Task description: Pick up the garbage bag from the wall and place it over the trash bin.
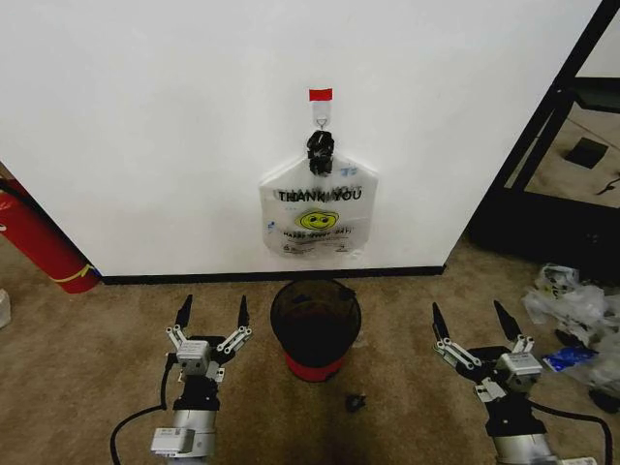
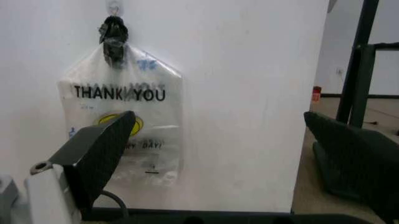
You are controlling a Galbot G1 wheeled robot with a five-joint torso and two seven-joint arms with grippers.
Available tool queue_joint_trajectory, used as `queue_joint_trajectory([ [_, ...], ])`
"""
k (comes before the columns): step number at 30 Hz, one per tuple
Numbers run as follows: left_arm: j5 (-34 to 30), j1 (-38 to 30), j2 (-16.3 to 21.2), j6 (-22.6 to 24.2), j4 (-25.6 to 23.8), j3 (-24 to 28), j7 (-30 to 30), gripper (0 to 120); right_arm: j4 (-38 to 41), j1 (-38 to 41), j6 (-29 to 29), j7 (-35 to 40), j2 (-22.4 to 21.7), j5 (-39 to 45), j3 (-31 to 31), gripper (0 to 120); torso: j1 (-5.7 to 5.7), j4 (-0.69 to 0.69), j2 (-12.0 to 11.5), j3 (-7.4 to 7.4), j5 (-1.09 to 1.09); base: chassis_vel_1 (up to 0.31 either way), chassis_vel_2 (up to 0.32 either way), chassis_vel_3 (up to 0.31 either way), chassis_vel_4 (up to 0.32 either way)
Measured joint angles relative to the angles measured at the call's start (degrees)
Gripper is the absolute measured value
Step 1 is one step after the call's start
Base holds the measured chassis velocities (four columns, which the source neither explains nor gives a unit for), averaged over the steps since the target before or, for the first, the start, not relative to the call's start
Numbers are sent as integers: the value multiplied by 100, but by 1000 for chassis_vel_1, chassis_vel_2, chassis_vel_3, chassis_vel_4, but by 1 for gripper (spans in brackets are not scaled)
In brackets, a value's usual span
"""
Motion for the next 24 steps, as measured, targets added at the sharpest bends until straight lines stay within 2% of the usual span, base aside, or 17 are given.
queue_joint_trajectory([
  [24, -125, -85, -41, 229, -97, -12, -196, 100, -283, -4, 352, 60, 16, -238, -26, 100, 0, 0, 0, 0, 0, 0, 0, 0, 0],
])
